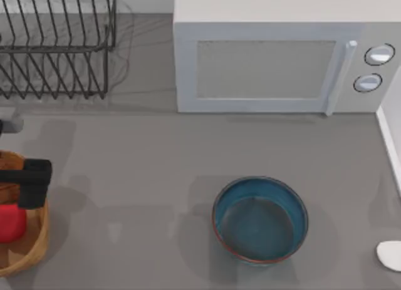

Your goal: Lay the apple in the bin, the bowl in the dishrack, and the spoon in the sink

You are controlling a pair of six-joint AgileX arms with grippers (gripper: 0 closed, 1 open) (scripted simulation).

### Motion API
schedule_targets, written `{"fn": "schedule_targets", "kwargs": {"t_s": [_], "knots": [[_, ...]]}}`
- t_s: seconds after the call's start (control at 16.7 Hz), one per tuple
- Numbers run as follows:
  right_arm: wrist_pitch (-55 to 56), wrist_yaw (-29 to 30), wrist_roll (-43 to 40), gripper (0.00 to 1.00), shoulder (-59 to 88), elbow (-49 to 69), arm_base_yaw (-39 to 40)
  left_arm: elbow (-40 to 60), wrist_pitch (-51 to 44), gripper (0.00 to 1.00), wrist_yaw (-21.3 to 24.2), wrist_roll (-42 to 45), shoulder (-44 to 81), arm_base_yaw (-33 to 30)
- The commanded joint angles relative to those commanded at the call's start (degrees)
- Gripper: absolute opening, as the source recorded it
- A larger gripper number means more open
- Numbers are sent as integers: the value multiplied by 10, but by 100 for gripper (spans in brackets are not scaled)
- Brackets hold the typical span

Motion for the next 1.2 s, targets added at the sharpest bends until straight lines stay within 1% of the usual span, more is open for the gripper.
{"fn": "schedule_targets", "kwargs": {"t_s": [0.18, 0.42, 0.66, 1.02, 1.2], "knots": [[0, 0, 0, 100, 0, 0, 0, -40, 48, 100, 5, 3, -65, 4], [0, 0, 0, 100, 0, 0, 0, -128, 143, 100, 12, 7, -201, 13], [0, 0, 0, 100, 0, 0, 0, -245, 261, 100, 21, 17, -363, 23], [0, 0, 0, 100, 0, 0, 0, -426, 450, 100, 37, 30, -651, 39], [0, 0, 0, 100, 0, 0, 0, -492, 527, 100, 44, 34, -750, 46]]}}
